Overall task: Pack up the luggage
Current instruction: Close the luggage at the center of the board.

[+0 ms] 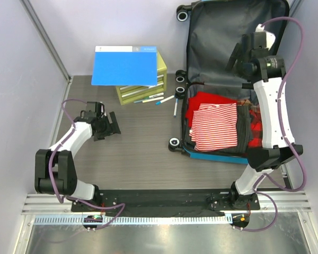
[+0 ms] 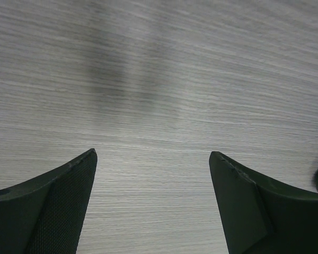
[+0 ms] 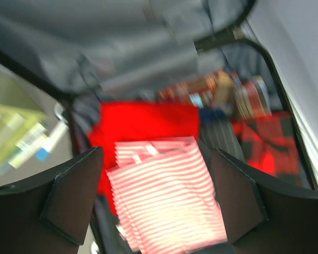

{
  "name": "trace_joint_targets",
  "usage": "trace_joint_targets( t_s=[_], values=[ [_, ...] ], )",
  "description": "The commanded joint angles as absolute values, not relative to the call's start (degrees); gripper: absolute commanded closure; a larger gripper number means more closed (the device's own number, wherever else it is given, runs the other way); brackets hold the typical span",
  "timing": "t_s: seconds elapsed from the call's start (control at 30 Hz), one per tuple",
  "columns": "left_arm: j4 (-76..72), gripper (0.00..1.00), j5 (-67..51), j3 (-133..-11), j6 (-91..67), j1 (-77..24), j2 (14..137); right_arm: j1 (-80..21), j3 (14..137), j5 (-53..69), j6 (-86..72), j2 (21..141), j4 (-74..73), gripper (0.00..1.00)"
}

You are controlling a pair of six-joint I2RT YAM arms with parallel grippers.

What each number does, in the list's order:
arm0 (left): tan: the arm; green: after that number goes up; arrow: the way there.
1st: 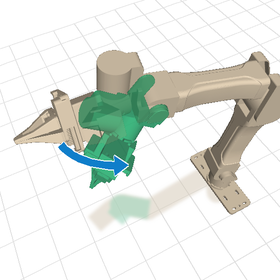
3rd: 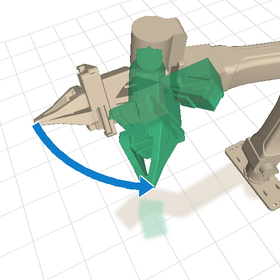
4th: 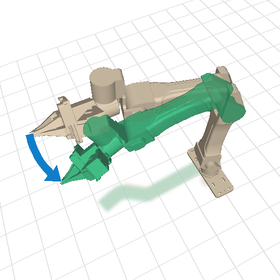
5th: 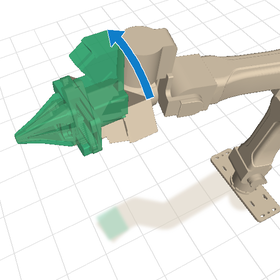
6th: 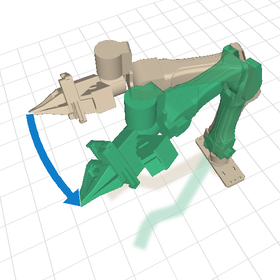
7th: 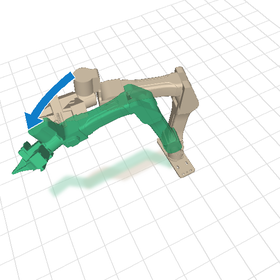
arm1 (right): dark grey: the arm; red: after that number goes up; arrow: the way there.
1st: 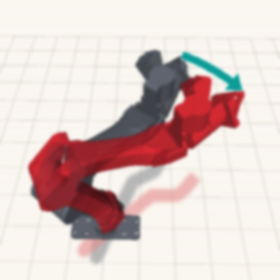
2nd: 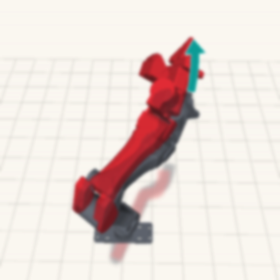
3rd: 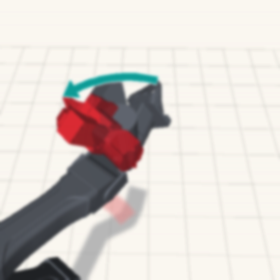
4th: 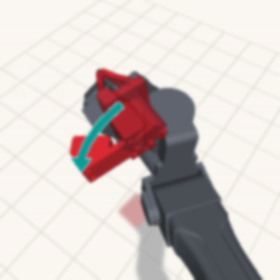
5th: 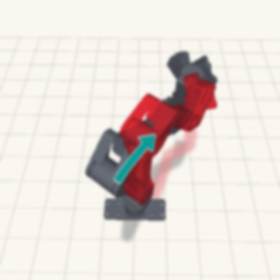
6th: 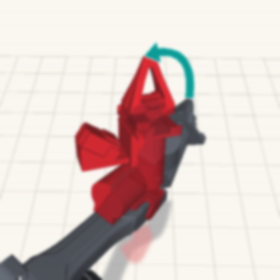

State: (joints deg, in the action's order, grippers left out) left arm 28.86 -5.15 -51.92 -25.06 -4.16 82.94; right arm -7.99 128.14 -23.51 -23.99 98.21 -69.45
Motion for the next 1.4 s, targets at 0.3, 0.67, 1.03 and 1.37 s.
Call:
trace_joint_targets(
  t_s=[0.3,0.67,1.03,1.37],
  values=[
    [23.6,0.15,-1.0,-55.9,-29.2,-9.4,78.1,9.1,129.8,-8.3,-26.1,107.5,-26.5,0.14],
    [23.4,0.15,-0.5,-64.0,-29.9,-18.6,84.7,16.1,133.9,-2.0,-18.3,116.8,-18.8,0.16],
    [29.6,0.15,-2.6,-72.5,-29.2,-20.5,90.9,17.7,131.0,7.0,-12.3,122.1,-10.4,0.17],
    [33.7,0.15,1.3,-78.5,-30.1,-21.8,93.2,19.8,136.6,9.3,-9.4,129.5,-7.8,0.17]
  ],
)
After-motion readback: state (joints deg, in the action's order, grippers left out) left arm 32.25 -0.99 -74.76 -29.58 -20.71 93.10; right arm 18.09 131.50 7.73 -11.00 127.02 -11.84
